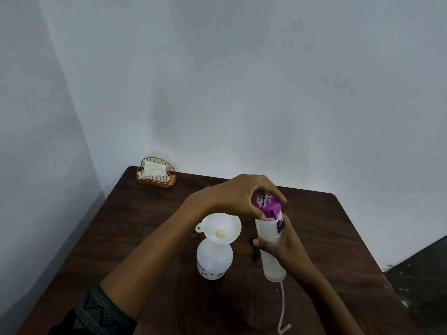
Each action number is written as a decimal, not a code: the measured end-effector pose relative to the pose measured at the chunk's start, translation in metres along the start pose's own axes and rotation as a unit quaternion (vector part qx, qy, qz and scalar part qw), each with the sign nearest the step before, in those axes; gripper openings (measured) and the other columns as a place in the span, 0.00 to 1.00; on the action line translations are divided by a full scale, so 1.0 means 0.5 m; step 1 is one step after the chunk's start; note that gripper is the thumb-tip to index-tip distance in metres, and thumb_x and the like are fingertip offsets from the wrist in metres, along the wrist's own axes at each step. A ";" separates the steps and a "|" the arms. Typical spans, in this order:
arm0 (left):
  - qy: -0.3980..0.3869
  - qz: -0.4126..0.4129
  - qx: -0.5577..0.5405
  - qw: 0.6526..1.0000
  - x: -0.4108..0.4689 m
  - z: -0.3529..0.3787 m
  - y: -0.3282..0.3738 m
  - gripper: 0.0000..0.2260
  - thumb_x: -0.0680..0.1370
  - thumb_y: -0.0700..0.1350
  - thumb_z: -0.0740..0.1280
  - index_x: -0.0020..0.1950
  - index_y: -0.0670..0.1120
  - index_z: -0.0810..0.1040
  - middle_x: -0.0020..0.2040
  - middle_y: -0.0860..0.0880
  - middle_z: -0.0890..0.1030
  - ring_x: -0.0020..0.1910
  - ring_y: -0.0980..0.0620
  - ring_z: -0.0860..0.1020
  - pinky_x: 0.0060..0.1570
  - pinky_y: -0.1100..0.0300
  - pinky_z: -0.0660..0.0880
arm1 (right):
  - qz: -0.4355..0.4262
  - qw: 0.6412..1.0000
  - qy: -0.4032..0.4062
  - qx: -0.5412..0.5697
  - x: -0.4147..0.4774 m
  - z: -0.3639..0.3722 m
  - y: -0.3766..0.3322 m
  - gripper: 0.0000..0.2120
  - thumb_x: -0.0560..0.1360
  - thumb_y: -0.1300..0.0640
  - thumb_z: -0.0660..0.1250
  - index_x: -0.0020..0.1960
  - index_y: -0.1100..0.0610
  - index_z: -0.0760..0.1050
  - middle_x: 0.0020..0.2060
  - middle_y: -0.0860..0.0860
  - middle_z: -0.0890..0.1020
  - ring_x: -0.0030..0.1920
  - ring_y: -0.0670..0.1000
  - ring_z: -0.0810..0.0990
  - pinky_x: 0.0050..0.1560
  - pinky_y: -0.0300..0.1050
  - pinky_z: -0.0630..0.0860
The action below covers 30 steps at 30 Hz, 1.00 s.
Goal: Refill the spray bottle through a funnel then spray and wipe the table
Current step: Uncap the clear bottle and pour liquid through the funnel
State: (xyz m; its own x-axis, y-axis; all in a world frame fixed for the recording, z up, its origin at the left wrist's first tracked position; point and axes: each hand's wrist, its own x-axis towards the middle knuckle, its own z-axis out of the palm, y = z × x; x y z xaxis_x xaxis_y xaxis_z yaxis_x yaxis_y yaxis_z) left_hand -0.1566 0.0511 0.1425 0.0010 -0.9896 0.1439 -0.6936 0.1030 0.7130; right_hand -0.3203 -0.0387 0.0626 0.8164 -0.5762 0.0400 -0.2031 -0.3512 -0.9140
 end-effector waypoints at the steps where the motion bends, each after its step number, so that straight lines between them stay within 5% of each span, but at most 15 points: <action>1: 0.011 -0.005 -0.006 1.000 0.000 0.000 -0.002 0.20 0.71 0.40 0.73 0.61 0.51 0.76 0.60 0.52 0.75 0.57 0.58 0.73 0.50 0.73 0.73 | -0.001 1.000 0.000 -0.003 0.000 0.000 0.001 0.25 0.68 0.64 0.74 0.53 0.44 0.64 0.50 0.45 0.76 0.48 0.44 0.76 0.41 0.30 0.74; 8: 0.064 -0.020 -0.062 0.996 -0.010 0.017 -0.013 0.21 0.73 0.50 0.72 0.65 0.59 0.72 0.56 0.54 0.74 0.53 0.60 0.74 0.52 0.68 0.74 | -0.014 1.000 -0.006 -0.005 0.002 -0.003 -0.004 0.25 0.68 0.65 0.74 0.54 0.46 0.66 0.49 0.48 0.77 0.43 0.37 0.77 0.40 0.31 0.75; 14: 0.162 -0.068 -0.087 0.981 -0.010 0.029 -0.017 0.22 0.67 0.65 0.66 0.56 0.56 0.74 0.51 0.55 0.74 0.47 0.57 0.75 0.44 0.68 0.72 | -0.009 1.000 0.003 -0.009 0.010 -0.005 -0.004 0.24 0.67 0.62 0.75 0.53 0.45 0.66 0.50 0.46 0.77 0.48 0.45 0.78 0.42 0.32 0.76; 18: 0.184 -0.087 -0.197 0.959 -0.027 0.020 -0.024 0.23 0.63 0.62 0.72 0.53 0.55 0.74 0.50 0.58 0.78 0.40 0.58 0.79 0.42 0.63 0.77 | 0.003 1.000 0.005 0.023 0.009 -0.011 -0.003 0.27 0.67 0.63 0.75 0.58 0.47 0.66 0.53 0.48 0.78 0.51 0.45 0.78 0.43 0.31 0.76; 21: 0.204 -0.098 -0.242 0.943 -0.044 0.023 -0.042 0.22 0.65 0.52 0.78 0.53 0.50 0.73 0.55 0.54 0.81 0.49 0.54 0.82 0.51 0.55 0.79 | 0.006 1.000 0.004 0.027 0.011 -0.015 -0.006 0.28 0.66 0.63 0.75 0.61 0.51 0.66 0.54 0.49 0.78 0.53 0.46 0.78 0.44 0.31 0.76; 24: 0.255 -0.089 -0.330 0.904 -0.072 0.024 -0.055 0.19 0.68 0.40 0.76 0.53 0.49 0.70 0.54 0.48 0.83 0.53 0.50 0.82 0.50 0.57 0.79 | 0.010 1.000 0.003 0.023 0.014 -0.020 -0.008 0.31 0.66 0.63 0.76 0.64 0.54 0.66 0.55 0.49 0.77 0.54 0.45 0.77 0.44 0.31 0.76; 27: 0.344 -0.084 -0.370 0.859 -0.123 0.018 -0.090 0.26 0.67 0.40 0.75 0.63 0.50 0.71 0.58 0.49 0.82 0.58 0.52 0.80 0.54 0.59 0.78 | 0.016 0.999 0.008 0.031 0.015 -0.028 -0.003 0.32 0.66 0.63 0.76 0.65 0.54 0.66 0.55 0.48 0.77 0.54 0.44 0.77 0.45 0.30 0.76; 30: 0.461 -0.153 -0.330 0.809 -0.181 0.031 -0.144 0.28 0.64 0.46 0.78 0.62 0.54 0.75 0.59 0.51 0.80 0.58 0.54 0.78 0.50 0.65 0.77 | 0.022 1.000 0.000 0.021 0.016 -0.032 0.005 0.31 0.65 0.62 0.76 0.63 0.53 0.66 0.55 0.47 0.77 0.53 0.44 0.77 0.44 0.29 0.75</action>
State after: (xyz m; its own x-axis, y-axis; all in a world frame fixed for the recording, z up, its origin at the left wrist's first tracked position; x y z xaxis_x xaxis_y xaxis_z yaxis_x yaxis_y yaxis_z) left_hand -0.1180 0.1319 0.0674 0.8485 -0.5142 0.1252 -0.0242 0.1987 0.9798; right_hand -0.3232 -0.0561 0.0671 0.8069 -0.5908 -0.0010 -0.2159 -0.2934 -0.9313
